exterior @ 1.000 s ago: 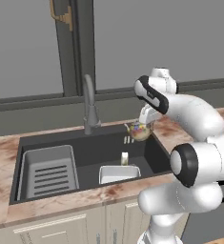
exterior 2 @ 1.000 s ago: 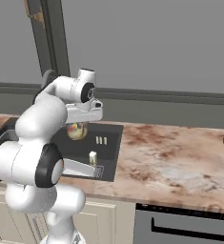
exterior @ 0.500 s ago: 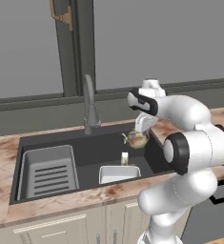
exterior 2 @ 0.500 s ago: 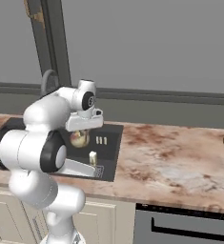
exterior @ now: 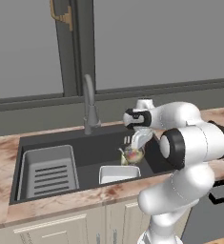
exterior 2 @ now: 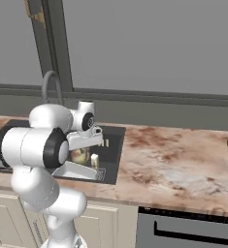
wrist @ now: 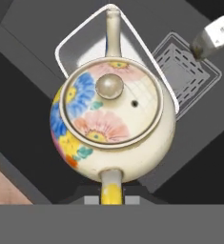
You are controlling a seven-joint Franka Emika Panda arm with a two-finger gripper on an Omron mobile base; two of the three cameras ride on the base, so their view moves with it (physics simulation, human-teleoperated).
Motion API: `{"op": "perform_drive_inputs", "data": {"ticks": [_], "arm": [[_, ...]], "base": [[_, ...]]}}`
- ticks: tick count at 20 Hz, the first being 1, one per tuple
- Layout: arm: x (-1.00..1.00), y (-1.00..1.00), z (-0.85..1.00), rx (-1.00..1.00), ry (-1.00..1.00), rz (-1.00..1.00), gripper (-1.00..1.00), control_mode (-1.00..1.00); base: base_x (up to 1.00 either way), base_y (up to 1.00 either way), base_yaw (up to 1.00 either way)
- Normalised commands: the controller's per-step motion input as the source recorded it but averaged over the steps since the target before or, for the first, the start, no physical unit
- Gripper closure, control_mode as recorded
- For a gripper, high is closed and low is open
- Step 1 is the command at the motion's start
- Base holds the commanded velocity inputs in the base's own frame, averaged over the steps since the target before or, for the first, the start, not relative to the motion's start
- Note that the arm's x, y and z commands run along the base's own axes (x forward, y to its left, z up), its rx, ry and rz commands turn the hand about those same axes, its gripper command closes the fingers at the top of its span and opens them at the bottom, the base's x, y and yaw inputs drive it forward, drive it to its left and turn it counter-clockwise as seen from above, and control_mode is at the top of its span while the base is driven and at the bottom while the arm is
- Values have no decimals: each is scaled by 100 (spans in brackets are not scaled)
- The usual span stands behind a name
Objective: Pick the teapot and tupperware and place them in the sink. Then turn on the water.
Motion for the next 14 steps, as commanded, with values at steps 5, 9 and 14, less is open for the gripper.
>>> {"op": "perform_drive_inputs", "data": {"ticks": [5,9,14], "arm": [[21,13,-56,0,0,3,100,-100],[46,11,-31,0,0,1,100,-100],[43,7,-24,0,0,1,100,-100]], "base": [[0,0,0],[0,0,0],[0,0,0]]}}
